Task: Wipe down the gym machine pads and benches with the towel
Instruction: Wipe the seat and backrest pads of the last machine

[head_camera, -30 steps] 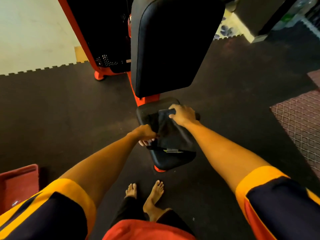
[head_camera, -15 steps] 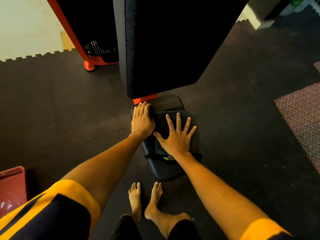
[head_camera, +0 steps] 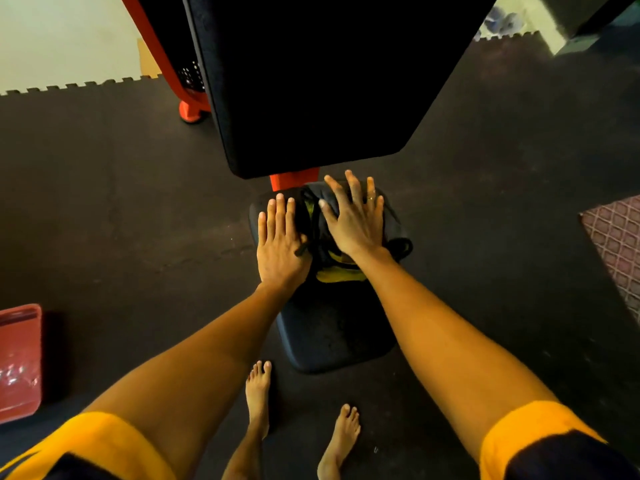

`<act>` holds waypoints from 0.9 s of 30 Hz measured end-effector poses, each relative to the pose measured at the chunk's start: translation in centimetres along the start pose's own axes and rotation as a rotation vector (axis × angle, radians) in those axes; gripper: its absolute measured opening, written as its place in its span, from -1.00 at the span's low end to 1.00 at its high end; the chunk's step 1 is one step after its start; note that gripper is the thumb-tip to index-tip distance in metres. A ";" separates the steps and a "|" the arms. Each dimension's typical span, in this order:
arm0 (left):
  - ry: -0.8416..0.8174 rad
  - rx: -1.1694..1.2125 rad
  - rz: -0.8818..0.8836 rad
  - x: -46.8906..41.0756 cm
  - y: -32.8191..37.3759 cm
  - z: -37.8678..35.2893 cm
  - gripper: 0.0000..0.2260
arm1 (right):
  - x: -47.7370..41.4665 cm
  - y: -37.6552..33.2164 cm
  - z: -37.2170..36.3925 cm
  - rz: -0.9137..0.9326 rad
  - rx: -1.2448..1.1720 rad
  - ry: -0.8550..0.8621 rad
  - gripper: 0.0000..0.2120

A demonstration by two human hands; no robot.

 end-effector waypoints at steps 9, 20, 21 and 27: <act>-0.009 -0.046 0.091 0.4 0.7 -0.2 -0.35 | 6.4 0.4 -1.6 -0.062 0.054 -0.037 -0.22; 0.090 -0.087 0.114 0.3 0.6 -0.5 -0.46 | -4.1 -3.0 1.3 0.299 0.148 -0.114 -0.48; 0.100 -0.083 0.116 0.3 0.5 -0.5 -0.46 | -4.6 -2.4 1.9 0.290 0.138 -0.108 -0.48; 0.102 -0.066 0.120 0.2 0.5 -0.2 -0.46 | -5.3 0.7 2.9 -0.215 -0.173 -0.174 -0.45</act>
Point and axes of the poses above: each hand's wrist, its own x-axis away from the middle knuckle, its own z-axis out of the back of the hand, y = z × x, the point moved 6 cm from there along -x, towards the middle knuckle, and after that the axes turned 10 degrees about -y, right-handed, at the moved point
